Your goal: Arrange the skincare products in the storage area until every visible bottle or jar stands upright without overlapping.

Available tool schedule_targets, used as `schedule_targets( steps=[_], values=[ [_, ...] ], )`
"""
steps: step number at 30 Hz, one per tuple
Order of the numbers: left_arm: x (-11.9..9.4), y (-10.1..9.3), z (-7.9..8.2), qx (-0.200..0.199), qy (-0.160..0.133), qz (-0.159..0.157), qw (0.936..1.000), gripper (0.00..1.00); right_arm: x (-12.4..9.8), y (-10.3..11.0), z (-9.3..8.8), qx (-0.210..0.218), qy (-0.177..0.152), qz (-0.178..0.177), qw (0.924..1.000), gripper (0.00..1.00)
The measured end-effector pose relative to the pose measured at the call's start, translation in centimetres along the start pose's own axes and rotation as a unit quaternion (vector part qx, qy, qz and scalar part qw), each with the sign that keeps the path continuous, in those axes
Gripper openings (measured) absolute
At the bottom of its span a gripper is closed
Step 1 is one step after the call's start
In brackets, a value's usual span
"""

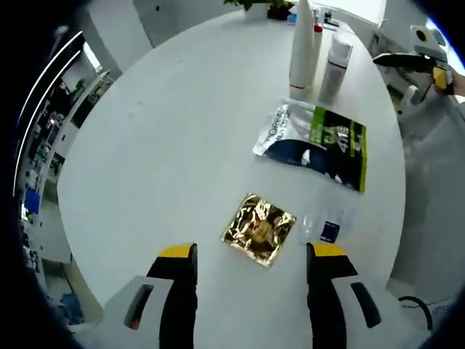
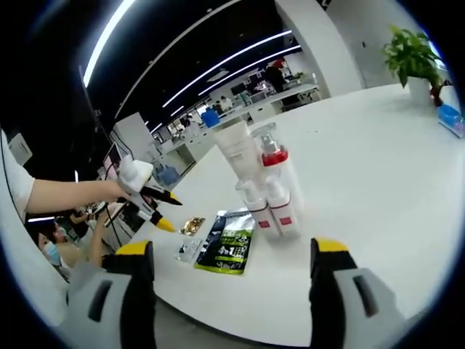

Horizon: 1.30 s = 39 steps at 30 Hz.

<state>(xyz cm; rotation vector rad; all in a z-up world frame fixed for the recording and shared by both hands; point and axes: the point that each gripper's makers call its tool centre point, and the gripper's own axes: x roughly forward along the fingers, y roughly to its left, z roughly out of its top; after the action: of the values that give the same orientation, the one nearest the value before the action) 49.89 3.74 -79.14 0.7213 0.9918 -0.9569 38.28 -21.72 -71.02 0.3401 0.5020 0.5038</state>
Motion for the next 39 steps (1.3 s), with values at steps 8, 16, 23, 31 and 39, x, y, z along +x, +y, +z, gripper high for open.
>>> schedule_targets(
  steps=[8,16,23,31,39],
  values=[
    [1.1,-0.1,-0.1,0.022,0.014,-0.023,0.9994,0.52,0.1,-0.2,-0.3,0.002,0.006,0.000,1.0000,0.89],
    [2.0,-0.3,0.0,0.034,0.024,-0.038,0.9984,0.51,0.1,-0.5,-0.4,0.006,0.009,-0.003,0.9999,0.89],
    [2.8,-0.3,0.1,0.077,0.040,-0.051,0.9950,0.48,0.1,-0.6,-0.4,0.011,0.008,-0.008,0.9999,0.89],
    [3.3,-0.6,0.6,0.098,0.044,-0.070,0.9917,0.45,0.0,-0.8,-0.3,0.016,0.006,-0.013,0.9998,0.89],
    [3.7,-1.1,0.9,0.114,0.048,-0.089,0.9882,0.44,-0.1,-1.0,-0.2,0.023,0.002,-0.018,0.9996,0.89]
  ],
)
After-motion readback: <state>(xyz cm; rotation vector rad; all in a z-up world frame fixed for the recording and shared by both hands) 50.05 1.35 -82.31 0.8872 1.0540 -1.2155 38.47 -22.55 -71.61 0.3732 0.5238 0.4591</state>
